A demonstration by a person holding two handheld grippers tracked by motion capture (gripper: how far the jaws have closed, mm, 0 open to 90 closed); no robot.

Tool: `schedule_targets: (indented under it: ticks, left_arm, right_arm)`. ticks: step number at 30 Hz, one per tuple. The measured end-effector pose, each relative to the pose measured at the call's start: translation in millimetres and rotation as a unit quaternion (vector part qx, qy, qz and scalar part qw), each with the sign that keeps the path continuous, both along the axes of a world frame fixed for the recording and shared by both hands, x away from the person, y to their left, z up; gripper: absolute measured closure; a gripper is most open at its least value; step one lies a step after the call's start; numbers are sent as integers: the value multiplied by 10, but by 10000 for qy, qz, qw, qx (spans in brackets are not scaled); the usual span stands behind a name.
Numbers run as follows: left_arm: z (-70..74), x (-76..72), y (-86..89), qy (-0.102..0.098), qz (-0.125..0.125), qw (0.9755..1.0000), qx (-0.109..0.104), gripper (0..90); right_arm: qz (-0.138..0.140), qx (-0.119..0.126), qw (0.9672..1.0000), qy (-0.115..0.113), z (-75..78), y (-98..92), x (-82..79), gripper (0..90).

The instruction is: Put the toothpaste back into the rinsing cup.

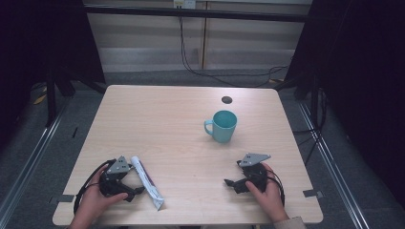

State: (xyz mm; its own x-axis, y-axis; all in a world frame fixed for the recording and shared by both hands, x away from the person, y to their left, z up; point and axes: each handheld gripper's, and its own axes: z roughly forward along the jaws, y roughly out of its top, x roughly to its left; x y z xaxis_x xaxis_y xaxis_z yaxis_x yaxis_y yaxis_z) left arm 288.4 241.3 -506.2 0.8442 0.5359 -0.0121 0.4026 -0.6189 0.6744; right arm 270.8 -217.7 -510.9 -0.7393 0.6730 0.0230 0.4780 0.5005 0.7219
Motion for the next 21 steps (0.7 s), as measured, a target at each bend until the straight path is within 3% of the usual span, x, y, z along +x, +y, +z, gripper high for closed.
schedule_targets:
  ticks: [6, 8, 10, 11, 14, 18, 21]
  left_arm:
    - [52, -1, 12, 162, -93, 9997, 180, 47]
    - [94, -4, 22, 138, -128, 9993, 324, 83]
    - [166, -11, 15, 0, -276, 9977, 626, 134]
    - [166, -11, 15, 0, -276, 9977, 626, 154]
    - [247, 28, -16, -138, -454, 9929, 1087, 151]
    - [360, 73, -62, -214, -591, 9903, 1243, 152]
    - [452, 106, -116, -307, -826, 9848, 1496, 153]
  right_arm:
    - [3, 19, 10000, 25, 1, 0, 0, 116]
    - [-5, 13, 10000, 34, 2, -1, 2, 116]
    - [0, 21, 10000, 40, 1, -1, 7, 116]
    - [0, 21, 10000, 40, 1, -1, 7, 116]
    - [4, 14, 10000, 38, 1, -2, 10, 116]
    - [35, 22, 10000, 30, 0, -4, 19, 116]
    - [31, 20, 10000, 33, 0, -4, 21, 116]
